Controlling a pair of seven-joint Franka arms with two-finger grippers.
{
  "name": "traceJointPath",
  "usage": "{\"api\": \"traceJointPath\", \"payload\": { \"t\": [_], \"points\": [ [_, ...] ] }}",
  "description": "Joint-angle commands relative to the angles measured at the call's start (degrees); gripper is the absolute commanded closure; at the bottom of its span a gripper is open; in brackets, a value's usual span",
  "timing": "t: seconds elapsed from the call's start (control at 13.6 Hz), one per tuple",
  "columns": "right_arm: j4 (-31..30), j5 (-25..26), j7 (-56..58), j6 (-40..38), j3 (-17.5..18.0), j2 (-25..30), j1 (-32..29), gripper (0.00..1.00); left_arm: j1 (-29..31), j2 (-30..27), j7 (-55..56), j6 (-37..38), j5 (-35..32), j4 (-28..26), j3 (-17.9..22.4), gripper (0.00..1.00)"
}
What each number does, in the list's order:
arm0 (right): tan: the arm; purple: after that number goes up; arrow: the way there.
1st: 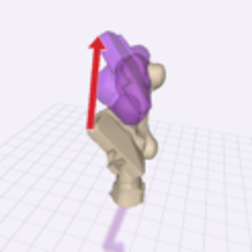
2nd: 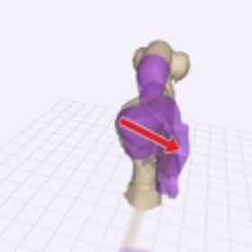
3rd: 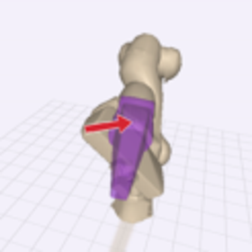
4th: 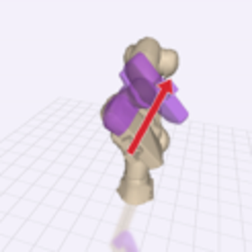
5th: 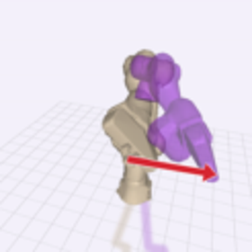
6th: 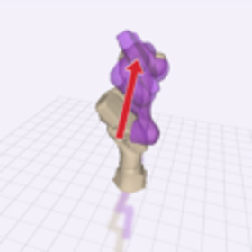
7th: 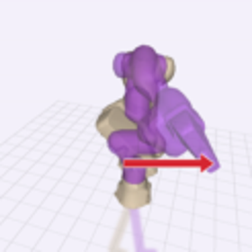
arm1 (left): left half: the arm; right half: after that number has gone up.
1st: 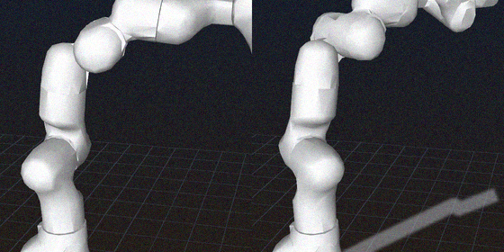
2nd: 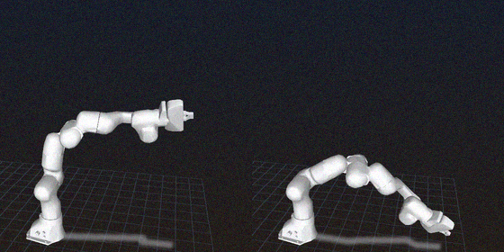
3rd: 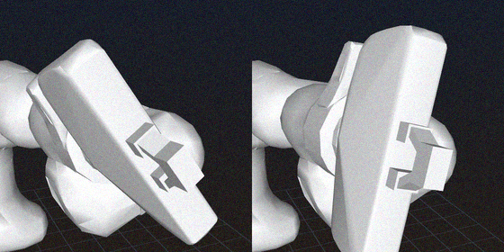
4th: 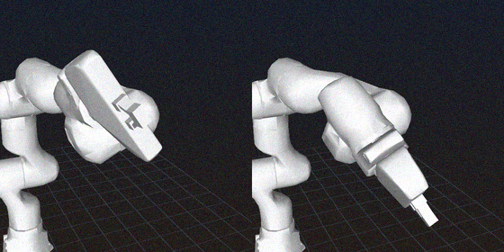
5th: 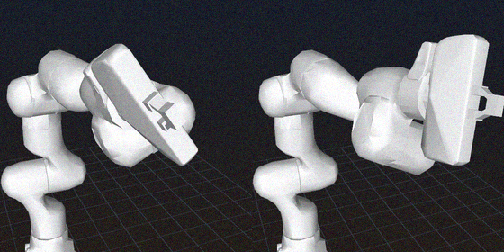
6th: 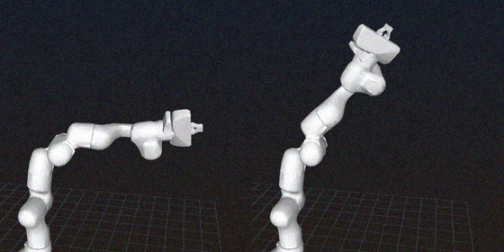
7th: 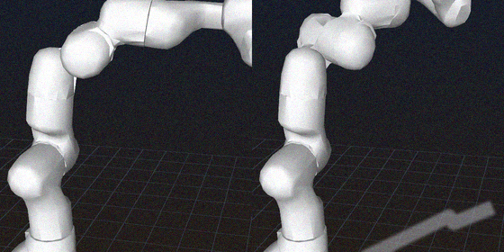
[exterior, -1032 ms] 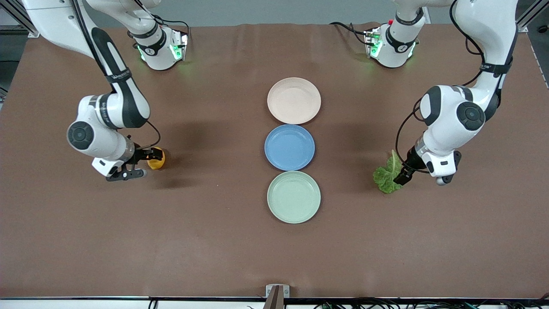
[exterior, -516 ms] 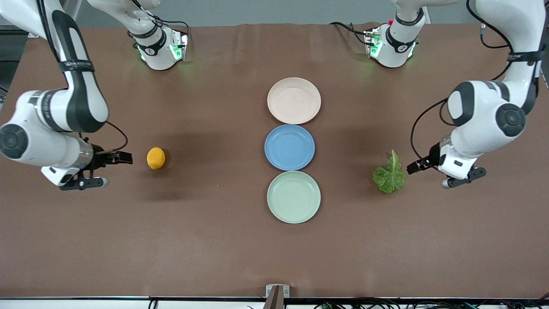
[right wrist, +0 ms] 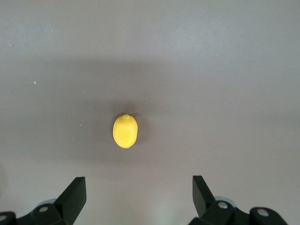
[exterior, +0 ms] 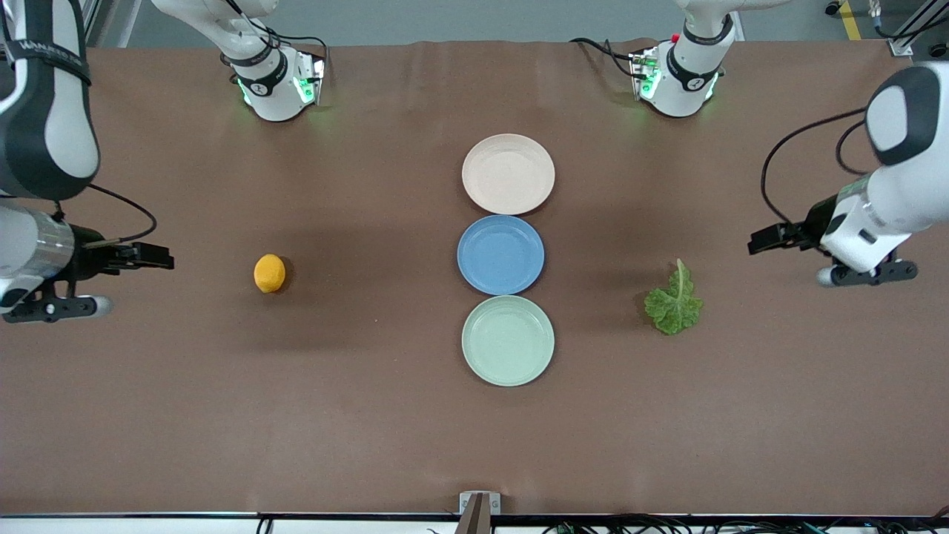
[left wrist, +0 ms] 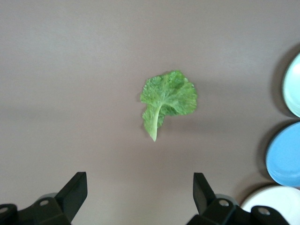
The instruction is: Pick lemon and lettuce from plates
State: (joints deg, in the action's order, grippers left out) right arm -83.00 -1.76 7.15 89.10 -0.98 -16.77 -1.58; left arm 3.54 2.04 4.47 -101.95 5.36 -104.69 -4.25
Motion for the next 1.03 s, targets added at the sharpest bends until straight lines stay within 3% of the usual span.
{"api": "traceJointPath", "payload": {
  "t": [0.0,0.29,0.52,0.74,0.81,0.96],
  "points": [
    [4.33,0.79,0.05,-1.56,0.72,-0.98,-1.67,0.00,0.33,-6.59,-0.95,4.29,0.18,-0.43,-0.06,0.01],
    [4.78,-0.53,0.40,-1.65,0.89,-1.07,-1.94,0.00,0.33,-7.93,-1.56,9.57,-5.35,4.84,-0.41,0.01],
    [4.51,-0.52,0.05,-5.51,0.89,-0.28,-1.94,0.00,2.16,-7.93,-4.98,13.08,-4.92,8.87,0.38,0.01],
    [-1.18,-0.61,-0.03,-5.09,0.89,5.24,-1.50,0.00,2.35,-7.93,-7.45,15.73,-4.48,11.79,1.69,0.01],
    [-3.12,-0.01,-0.03,-4.12,0.72,7.70,-0.72,0.00,1.22,-7.93,-7.45,15.73,-4.48,11.79,2.66,0.01],
    [-4.71,0.09,-0.03,-4.29,0.72,10.35,-0.97,0.00,-5.35,-7.84,-7.28,15.82,-4.48,11.70,9.39,0.01]
  ]
}}
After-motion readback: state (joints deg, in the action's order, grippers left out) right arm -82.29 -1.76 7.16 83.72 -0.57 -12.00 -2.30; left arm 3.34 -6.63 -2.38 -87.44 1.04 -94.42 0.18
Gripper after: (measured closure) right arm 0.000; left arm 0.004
